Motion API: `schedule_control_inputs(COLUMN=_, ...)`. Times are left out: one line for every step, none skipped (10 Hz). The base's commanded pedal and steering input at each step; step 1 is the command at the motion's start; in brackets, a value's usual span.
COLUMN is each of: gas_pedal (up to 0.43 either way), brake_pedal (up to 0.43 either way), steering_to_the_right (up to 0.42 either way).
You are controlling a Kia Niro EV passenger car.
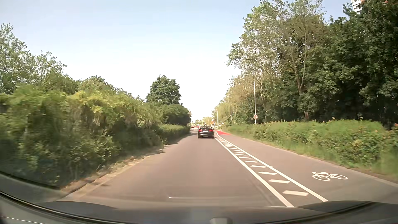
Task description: Follow the waypoints while adhering to traffic rules and regulations
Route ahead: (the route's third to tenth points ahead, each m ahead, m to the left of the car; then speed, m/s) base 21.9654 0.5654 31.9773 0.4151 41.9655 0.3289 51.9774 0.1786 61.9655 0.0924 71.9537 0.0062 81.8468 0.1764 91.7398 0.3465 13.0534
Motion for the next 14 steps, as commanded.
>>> schedule_control_inputs(gas_pedal=0.118, brake_pedal=0.000, steering_to_the_right=0.004)
schedule_control_inputs(gas_pedal=0.118, brake_pedal=0.000, steering_to_the_right=0.003)
schedule_control_inputs(gas_pedal=0.130, brake_pedal=0.000, steering_to_the_right=0.004)
schedule_control_inputs(gas_pedal=0.130, brake_pedal=0.000, steering_to_the_right=0.003)
schedule_control_inputs(gas_pedal=0.130, brake_pedal=0.000, steering_to_the_right=0.003)
schedule_control_inputs(gas_pedal=0.130, brake_pedal=0.000, steering_to_the_right=0.003)
schedule_control_inputs(gas_pedal=0.130, brake_pedal=0.000, steering_to_the_right=0.003)
schedule_control_inputs(gas_pedal=0.130, brake_pedal=0.000, steering_to_the_right=0.003)
schedule_control_inputs(gas_pedal=0.130, brake_pedal=0.000, steering_to_the_right=0.003)
schedule_control_inputs(gas_pedal=0.130, brake_pedal=0.000, steering_to_the_right=0.002)
schedule_control_inputs(gas_pedal=0.130, brake_pedal=0.000, steering_to_the_right=0.001)
schedule_control_inputs(gas_pedal=0.130, brake_pedal=0.000, steering_to_the_right=0.000)
schedule_control_inputs(gas_pedal=0.130, brake_pedal=0.000, steering_to_the_right=-0.001)
schedule_control_inputs(gas_pedal=0.130, brake_pedal=0.000, steering_to_the_right=-0.003)
